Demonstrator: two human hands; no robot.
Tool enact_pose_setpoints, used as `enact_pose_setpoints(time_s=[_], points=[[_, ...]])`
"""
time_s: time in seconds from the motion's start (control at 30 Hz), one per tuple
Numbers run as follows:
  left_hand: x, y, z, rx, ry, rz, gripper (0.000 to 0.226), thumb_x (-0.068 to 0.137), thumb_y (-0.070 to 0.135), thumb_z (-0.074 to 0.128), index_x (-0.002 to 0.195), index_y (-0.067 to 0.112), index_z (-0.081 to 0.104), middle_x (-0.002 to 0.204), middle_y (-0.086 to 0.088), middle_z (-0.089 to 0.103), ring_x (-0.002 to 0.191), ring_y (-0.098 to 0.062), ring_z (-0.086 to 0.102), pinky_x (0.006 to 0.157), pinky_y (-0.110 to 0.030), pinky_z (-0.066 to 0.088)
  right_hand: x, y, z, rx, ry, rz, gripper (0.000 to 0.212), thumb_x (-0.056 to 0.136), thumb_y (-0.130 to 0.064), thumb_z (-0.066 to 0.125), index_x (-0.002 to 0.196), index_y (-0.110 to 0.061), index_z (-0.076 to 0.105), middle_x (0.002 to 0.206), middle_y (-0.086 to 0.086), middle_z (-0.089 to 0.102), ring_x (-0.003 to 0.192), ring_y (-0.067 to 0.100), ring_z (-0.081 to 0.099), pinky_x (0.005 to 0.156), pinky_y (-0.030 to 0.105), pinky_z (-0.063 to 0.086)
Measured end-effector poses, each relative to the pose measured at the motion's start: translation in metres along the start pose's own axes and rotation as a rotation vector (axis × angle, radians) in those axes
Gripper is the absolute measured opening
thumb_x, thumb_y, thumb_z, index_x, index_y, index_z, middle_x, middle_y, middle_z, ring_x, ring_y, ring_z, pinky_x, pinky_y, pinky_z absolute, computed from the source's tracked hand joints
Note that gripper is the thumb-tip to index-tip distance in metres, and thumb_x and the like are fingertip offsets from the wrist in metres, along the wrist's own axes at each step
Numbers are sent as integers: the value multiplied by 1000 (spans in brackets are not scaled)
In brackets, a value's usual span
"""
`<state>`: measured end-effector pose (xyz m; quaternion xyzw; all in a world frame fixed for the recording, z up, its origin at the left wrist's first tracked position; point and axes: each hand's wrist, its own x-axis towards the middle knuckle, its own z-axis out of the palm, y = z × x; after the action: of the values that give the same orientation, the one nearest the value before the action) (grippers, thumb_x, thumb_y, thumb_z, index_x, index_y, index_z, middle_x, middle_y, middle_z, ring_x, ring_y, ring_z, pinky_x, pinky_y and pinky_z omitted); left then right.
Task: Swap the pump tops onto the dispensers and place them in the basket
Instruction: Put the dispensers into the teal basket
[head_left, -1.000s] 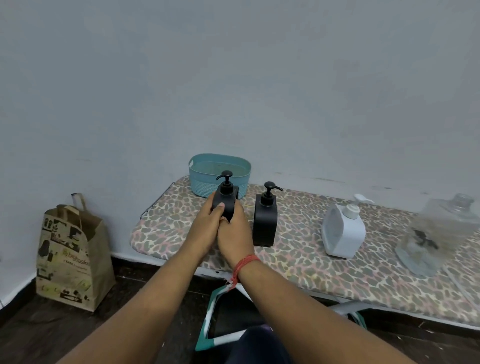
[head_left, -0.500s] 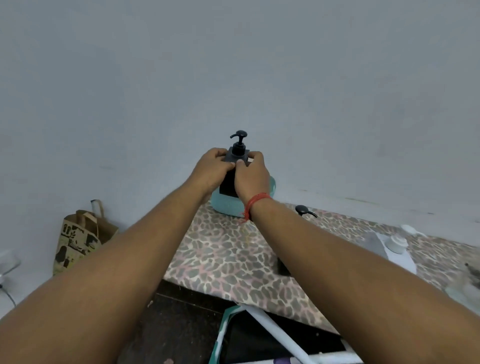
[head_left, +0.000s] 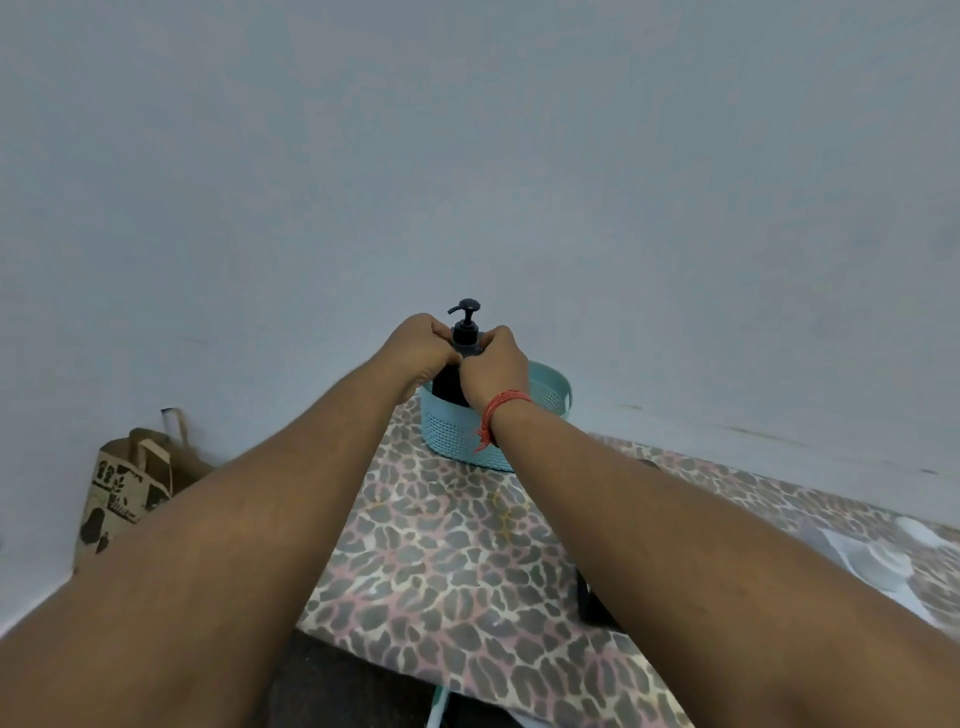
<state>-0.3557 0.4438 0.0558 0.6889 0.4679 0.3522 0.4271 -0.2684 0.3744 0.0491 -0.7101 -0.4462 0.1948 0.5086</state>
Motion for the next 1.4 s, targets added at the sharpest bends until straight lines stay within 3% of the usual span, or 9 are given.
enact_pose_setpoints(time_s=[0.13, 0.23, 0.4, 0.53, 0.63, 0.77, 0.9, 1.1, 1.4], points=[[5, -13, 4, 236, -16, -20, 22, 74, -11, 58, 92, -12, 71, 81, -19, 61, 75, -26, 53, 68, -34, 42, 7, 9, 8, -82, -51, 24, 21, 88, -4, 53, 109, -6, 51, 99, 8, 57, 83, 21, 52, 61, 29, 36], [6, -12, 7, 373, -16, 0, 18, 77, -10, 51, 81, -6, 69, 78, -17, 57, 71, -26, 47, 64, -33, 36, 13, 9, 10, -207, -107, 33, 24, 90, -8, 54, 113, -5, 55, 98, 8, 57, 82, 22, 51, 54, 28, 32], [6, -11, 9, 518, -36, 44, 20, 83, -7, 52, 89, -4, 72, 80, -14, 61, 65, -21, 48, 56, -28, 37, 12, 8, 7, -326, -189, 29, 28, 90, -12, 58, 117, -7, 53, 96, 7, 54, 86, 24, 53, 72, 34, 41], [-2, -11, 9, 600, -33, 51, 16, 86, -5, 52, 85, -1, 67, 75, -11, 58, 60, -17, 45, 52, -27, 33, 5, 4, 2, -415, -245, -23, 10, 92, -13, 58, 100, -13, 51, 90, 6, 56, 83, 24, 54, 70, 33, 40], [-14, -10, 5, 659, -4, 66, 16, 90, 4, 58, 97, 2, 72, 86, -10, 64, 70, -21, 56, 61, -31, 45, -6, -2, -9, -450, -232, -89, 10, 93, -16, 55, 102, -12, 53, 88, 5, 57, 82, 25, 54, 67, 33, 39], [-41, -5, -7, 741, 68, 106, 29, 94, 9, 52, 119, 7, 68, 116, -13, 67, 96, -27, 64, 83, -40, 54, -29, -21, -42, -498, -162, -161, 35, 96, -13, 47, 130, -10, 48, 114, 11, 58, 92, 24, 52, 76, 34, 44], [-76, 14, -17, 739, 115, 191, 31, 100, 20, 50, 125, 10, 64, 125, -12, 66, 102, -27, 62, 84, -38, 49, -54, -41, -79, -511, -85, -184, 40, 91, -9, 47, 130, -10, 48, 118, 13, 58, 97, 29, 60, 88, 41, 53], [-133, 56, -10, 713, 54, 319, 50, 106, 43, 44, 146, 14, 50, 143, -12, 58, 126, -29, 56, 98, -41, 46, -102, -50, -139, -541, 39, -180, 41, 90, -8, 45, 130, -12, 48, 112, 12, 60, 89, 28, 63, 78, 37, 54], [-217, 70, 42, 472, -139, 207, 66, 107, 50, 40, 160, 15, 27, 164, -12, 31, 146, -32, 37, 115, -41, 34, -183, -7, -203, -488, 166, -149, 35, 94, -8, 45, 129, -11, 50, 125, 7, 55, 78, 14, 51, 76, 29, 39]])
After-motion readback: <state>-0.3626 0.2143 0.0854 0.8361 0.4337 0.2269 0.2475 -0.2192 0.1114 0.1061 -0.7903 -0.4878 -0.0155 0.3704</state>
